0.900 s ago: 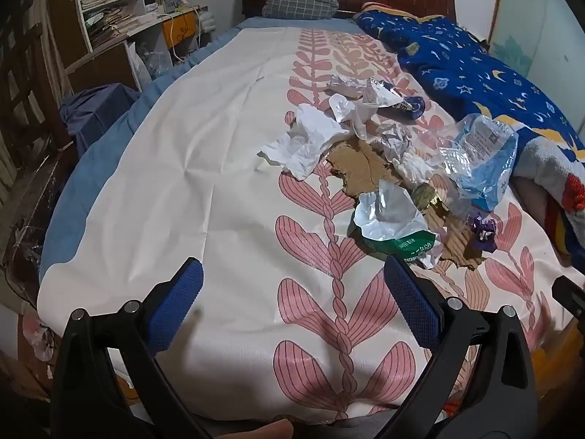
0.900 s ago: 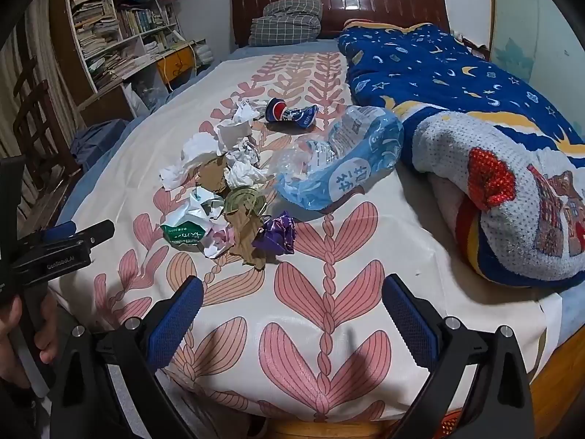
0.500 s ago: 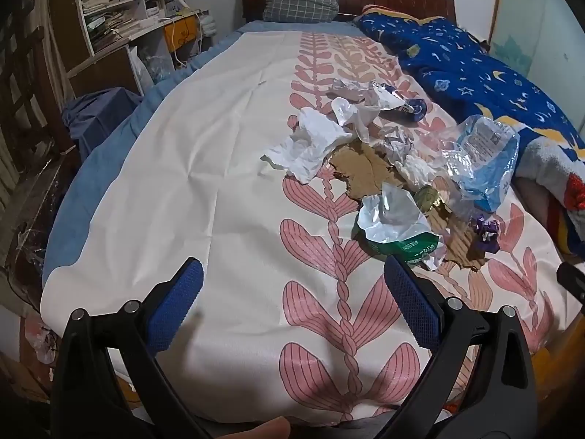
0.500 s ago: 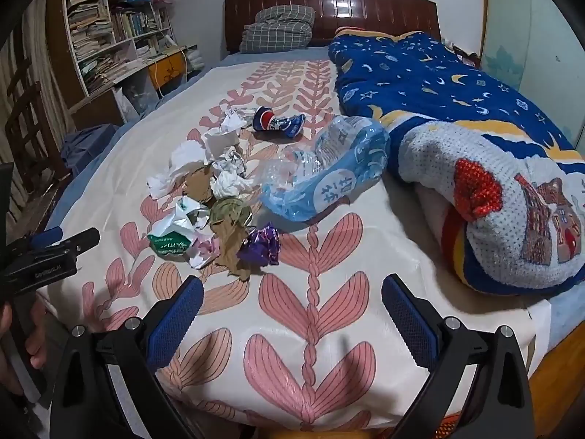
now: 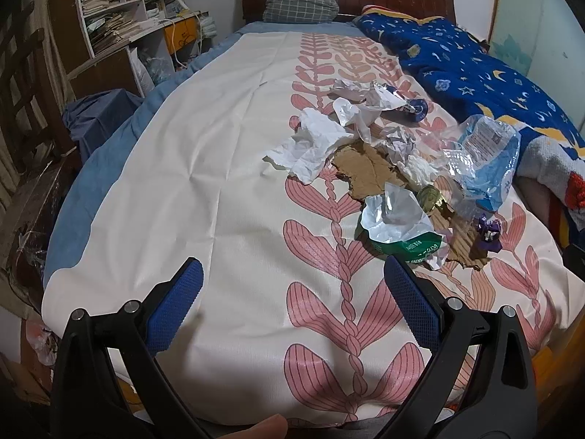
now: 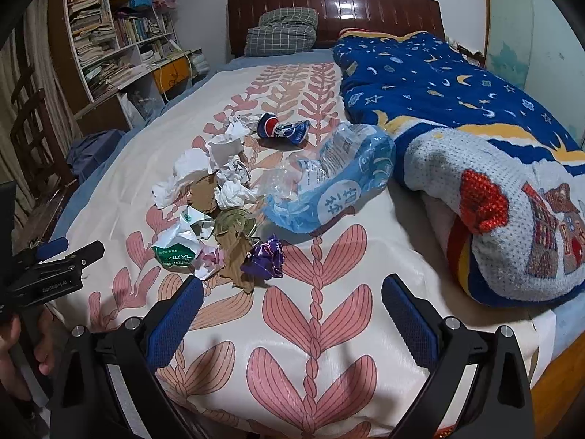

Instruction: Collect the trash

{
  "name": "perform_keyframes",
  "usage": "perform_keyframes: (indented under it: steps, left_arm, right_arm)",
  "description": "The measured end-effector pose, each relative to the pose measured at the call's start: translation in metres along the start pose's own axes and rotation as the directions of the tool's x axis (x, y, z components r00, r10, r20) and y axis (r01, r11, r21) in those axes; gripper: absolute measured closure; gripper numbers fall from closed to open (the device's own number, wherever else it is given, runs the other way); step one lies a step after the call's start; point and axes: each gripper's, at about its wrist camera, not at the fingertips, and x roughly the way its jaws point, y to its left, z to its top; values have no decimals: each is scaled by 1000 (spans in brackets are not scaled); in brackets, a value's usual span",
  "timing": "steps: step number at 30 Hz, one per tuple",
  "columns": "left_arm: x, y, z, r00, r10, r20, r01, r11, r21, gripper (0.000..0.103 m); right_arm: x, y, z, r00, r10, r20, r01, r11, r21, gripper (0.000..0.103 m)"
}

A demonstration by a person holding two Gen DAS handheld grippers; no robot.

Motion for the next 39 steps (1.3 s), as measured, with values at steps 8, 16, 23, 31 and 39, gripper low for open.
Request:
perform_keyframes:
  steps: [8, 16, 23, 31, 39]
  left_arm:
    - [-1, 3, 0, 1000, 3, 4, -3, 1000, -14, 5]
    - [-1, 4, 0, 1000, 0, 3, 0, 1000, -20, 5]
    - [-1, 4, 0, 1000, 1, 2, 0, 1000, -21, 5]
    - [-1, 5, 1, 1000, -3, 0, 3, 1000, -24, 5]
    - [0, 6, 1, 1000, -5, 0, 5, 1000, -24, 5]
  right_arm:
    - [2, 4, 1, 1000, 23, -4, -23, 1000, -14, 7]
    - [1, 5, 2, 1000, 19, 6, -19, 1000, -13, 7]
    - [2, 2, 1, 1000, 19, 3, -19, 1000, -6, 7]
    - [4, 0, 3, 1000, 16, -2, -16, 1000, 3, 7]
    - [5, 0, 6, 1000, 19, 1, -19, 1000, 2, 7]
